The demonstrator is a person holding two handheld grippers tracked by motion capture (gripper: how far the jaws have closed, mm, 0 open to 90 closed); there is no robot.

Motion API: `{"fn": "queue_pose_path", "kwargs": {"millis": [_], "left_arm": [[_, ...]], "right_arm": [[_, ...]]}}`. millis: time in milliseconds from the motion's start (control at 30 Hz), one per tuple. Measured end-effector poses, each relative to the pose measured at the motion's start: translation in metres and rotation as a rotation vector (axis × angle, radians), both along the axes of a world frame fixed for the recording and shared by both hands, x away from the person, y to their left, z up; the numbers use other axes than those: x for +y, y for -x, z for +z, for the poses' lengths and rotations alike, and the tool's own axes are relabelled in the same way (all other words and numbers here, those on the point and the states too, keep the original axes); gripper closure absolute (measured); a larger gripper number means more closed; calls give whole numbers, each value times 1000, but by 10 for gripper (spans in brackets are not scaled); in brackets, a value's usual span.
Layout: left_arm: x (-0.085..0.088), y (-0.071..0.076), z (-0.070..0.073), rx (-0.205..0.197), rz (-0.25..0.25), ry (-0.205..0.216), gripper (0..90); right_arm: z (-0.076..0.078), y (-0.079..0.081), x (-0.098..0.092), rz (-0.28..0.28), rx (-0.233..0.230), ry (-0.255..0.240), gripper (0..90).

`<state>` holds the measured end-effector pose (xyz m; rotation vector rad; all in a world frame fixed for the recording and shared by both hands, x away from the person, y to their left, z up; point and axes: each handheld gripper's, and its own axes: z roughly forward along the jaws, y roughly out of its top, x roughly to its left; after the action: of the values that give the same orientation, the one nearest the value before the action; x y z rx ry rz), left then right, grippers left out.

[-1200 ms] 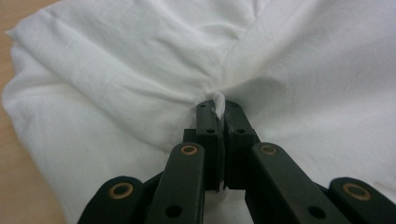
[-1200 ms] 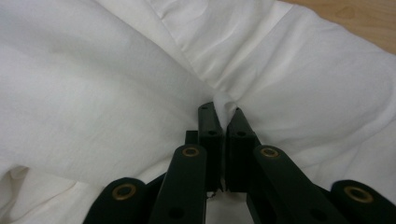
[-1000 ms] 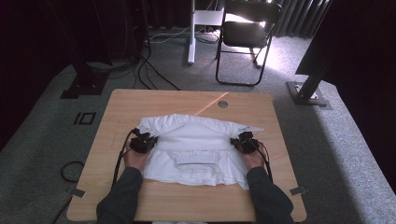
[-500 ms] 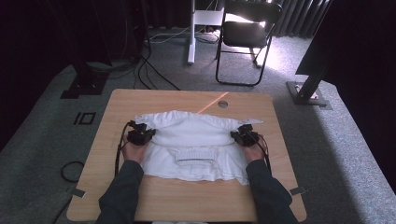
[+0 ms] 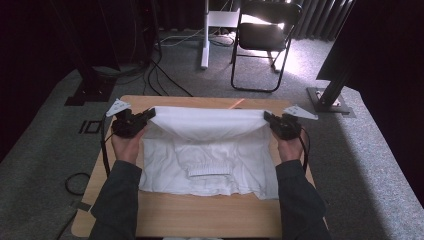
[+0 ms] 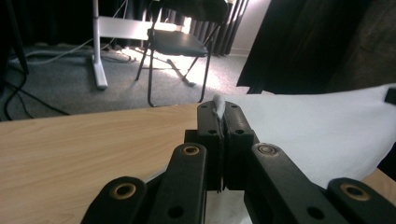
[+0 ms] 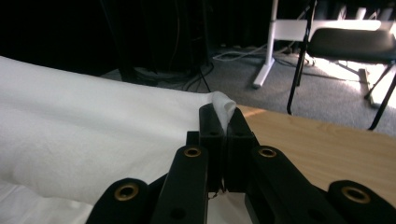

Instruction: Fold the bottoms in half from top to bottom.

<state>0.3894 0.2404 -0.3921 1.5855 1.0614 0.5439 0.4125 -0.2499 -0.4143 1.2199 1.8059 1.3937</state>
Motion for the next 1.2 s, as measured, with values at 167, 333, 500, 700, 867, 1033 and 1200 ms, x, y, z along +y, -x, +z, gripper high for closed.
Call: {"fn": "queue_pose_path", "kwargs": {"millis": [167,333,500,700,867,1033,1200], "left_arm": [[3,24,-15,34,-38,-44,886],[9,50,-51,120,-81,-46,870],[14,62,-74,184,-79,-60,699],[3,51,-46,137,-78,-63,629],[-36,30,-37,123,-99,-120,615],[-74,7,-50,168,-105,-151,615],[-95,13,-78,231,-149,-199,620]], "right_arm": [[-5,27,-1,45,7,44,882],[-39,61,0,86,64,102,877],[-67,81,-2,121,147,129,733],[-44,80,5,46,69,104,491],[-39,60,43,82,72,121,503],[-48,28,79,100,129,108,515],[-67,19,100,139,188,115,515]]}}
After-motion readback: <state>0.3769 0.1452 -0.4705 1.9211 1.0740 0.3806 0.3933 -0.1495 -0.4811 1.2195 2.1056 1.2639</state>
